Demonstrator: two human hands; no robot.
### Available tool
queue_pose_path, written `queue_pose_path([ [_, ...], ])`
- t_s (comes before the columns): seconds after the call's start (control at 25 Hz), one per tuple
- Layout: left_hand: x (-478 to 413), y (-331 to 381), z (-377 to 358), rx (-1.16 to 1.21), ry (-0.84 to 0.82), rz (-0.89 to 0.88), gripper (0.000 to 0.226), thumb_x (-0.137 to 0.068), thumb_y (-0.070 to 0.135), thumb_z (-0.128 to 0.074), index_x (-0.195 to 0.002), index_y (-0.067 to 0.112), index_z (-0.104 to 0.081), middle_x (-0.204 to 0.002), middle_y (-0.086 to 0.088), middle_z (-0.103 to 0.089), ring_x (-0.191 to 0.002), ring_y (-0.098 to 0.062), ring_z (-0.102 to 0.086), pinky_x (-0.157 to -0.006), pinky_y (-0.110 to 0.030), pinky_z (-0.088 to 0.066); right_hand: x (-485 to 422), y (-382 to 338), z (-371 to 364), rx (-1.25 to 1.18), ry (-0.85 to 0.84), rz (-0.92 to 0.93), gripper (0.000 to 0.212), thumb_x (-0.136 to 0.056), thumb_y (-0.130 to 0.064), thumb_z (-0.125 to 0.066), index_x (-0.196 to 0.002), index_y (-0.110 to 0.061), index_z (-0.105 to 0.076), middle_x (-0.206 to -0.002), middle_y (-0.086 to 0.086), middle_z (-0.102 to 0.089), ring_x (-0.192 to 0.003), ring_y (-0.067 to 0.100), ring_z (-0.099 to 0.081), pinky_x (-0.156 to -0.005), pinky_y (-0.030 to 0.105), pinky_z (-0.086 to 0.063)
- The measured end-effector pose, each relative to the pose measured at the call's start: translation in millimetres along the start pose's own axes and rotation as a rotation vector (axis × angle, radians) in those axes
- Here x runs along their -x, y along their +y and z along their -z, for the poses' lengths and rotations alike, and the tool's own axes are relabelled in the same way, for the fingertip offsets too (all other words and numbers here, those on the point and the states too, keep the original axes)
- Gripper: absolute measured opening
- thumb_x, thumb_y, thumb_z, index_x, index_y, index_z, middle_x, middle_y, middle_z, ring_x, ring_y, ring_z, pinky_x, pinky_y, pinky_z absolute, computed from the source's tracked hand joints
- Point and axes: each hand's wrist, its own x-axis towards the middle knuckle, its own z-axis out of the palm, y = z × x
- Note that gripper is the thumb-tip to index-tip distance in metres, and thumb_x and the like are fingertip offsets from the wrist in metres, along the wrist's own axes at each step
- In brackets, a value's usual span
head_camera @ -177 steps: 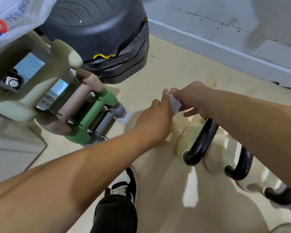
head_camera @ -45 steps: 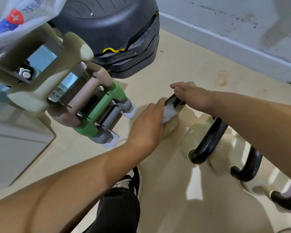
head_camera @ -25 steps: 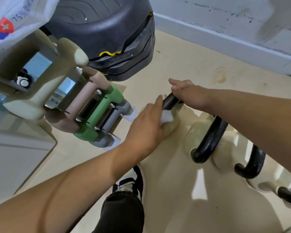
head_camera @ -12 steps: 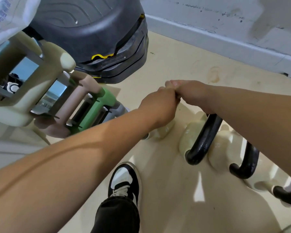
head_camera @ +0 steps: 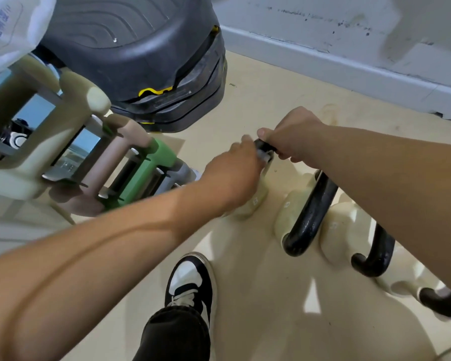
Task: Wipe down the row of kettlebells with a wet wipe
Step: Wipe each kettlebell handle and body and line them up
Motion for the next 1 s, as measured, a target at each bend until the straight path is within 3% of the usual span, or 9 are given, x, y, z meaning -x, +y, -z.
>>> queue_pose_path([
  [0.12,-58,35,17,-0.248,-0.245,-0.064,0.030,-0.100,0.024,-0.051,-0.127,0.012,-0.051,-0.099,-0.003,-0.049,-0.089,-0.026,-0.057,-0.068,-0.036,-0.044,-2,14,13,-0.250,-0.139,-0.111,0.046,-0.104,-0.036,-0.041,-0.114,-0.001,-0.070,-0.108,0.014,-0.075,-0.098,0.028,-0.072,-0.096,0.048,-0.057],
  [0.2,-70,56,22,-0.417,-0.361,-0.082,0.016,-0.096,0.015,-0.059,-0.112,0.018,-0.057,-0.086,-0.001,-0.050,-0.089,-0.026,-0.055,-0.073,-0.034,-0.046,-4,23,20,-0.307,-0.105,-0.108,0.041,-0.105,-0.030,-0.040,-0.117,-0.002,-0.067,-0.117,0.016,-0.073,-0.105,0.029,-0.072,-0.097,0.049,-0.058],
  [0.36,-54,56,22,-0.345,-0.211,-0.045,0.009,-0.095,0.010,-0.053,-0.100,0.016,-0.049,-0.078,0.000,-0.042,-0.085,-0.026,-0.054,-0.068,-0.034,-0.047,-8,9,16,-0.318,0.022,0.010,0.009,-0.093,-0.009,-0.053,-0.087,-0.013,-0.058,-0.103,0.014,-0.063,-0.093,0.030,-0.068,-0.081,0.032,-0.063],
  [0.44,-35,37,14,-0.212,-0.102,-0.073,0.028,-0.092,0.010,-0.055,-0.118,0.014,-0.047,-0.087,-0.003,-0.049,-0.083,-0.030,-0.056,-0.063,-0.036,-0.043,-8,6,13,-0.267,0.002,0.041,0.016,-0.087,-0.004,-0.056,-0.076,-0.015,-0.051,-0.088,0.012,-0.057,-0.074,0.025,-0.059,-0.060,0.019,-0.051],
  [0.56,7,12,8,-0.125,-0.062,-0.059,0.085,-0.089,0.011,-0.059,-0.156,0.025,-0.010,-0.100,-0.007,-0.043,-0.072,-0.030,-0.048,-0.057,-0.037,-0.035,-12,10,6,-0.186,-0.017,0.048,0.018,-0.083,-0.001,-0.051,-0.071,-0.014,-0.048,-0.078,0.012,-0.048,-0.065,0.024,-0.045,-0.056,0.028,-0.038],
  [0.64,33,-4,-4,-0.174,0.024,-0.057,0.094,-0.092,0.017,-0.059,-0.160,0.025,0.006,-0.106,-0.008,-0.045,-0.072,-0.027,-0.046,-0.053,-0.035,-0.030,-7,12,1,-0.040,-0.036,0.139,0.013,-0.093,-0.011,-0.055,-0.083,-0.008,-0.064,-0.083,0.013,-0.056,-0.072,0.025,-0.049,-0.061,0.031,-0.041],
  [0.8,46,-31,-10,0.403,0.131,-0.031,0.063,-0.094,0.031,-0.063,-0.150,0.036,-0.035,-0.113,0.013,-0.062,-0.091,-0.013,-0.061,-0.075,-0.032,-0.050,0,11,-5,0.081,-0.042,0.285,0.039,-0.101,-0.038,-0.056,-0.101,-0.005,-0.076,-0.091,0.013,-0.068,-0.077,0.023,-0.057,-0.066,0.029,-0.046],
  [0.92,18,-40,17,0.657,-0.267,0.051,0.027,-0.091,0.036,-0.072,-0.115,0.030,-0.062,-0.094,0.014,-0.071,-0.087,-0.008,-0.068,-0.069,-0.018,-0.050,-1,7,-16,0.091,-0.030,0.260,0.044,-0.101,-0.047,-0.054,-0.096,-0.006,-0.068,-0.081,0.005,-0.057,-0.081,0.025,-0.054,-0.064,0.030,-0.040],
  [1.0,15,-33,19,0.787,-0.370,0.114,0.015,-0.093,0.037,-0.069,-0.103,0.026,-0.065,-0.083,0.009,-0.075,-0.078,-0.010,-0.072,-0.062,-0.018,-0.053,2,4,-23,0.206,-0.036,0.274,0.052,-0.094,-0.062,-0.054,-0.104,-0.011,-0.061,-0.100,0.003,-0.058,-0.095,0.025,-0.054,-0.075,0.032,-0.042],
])
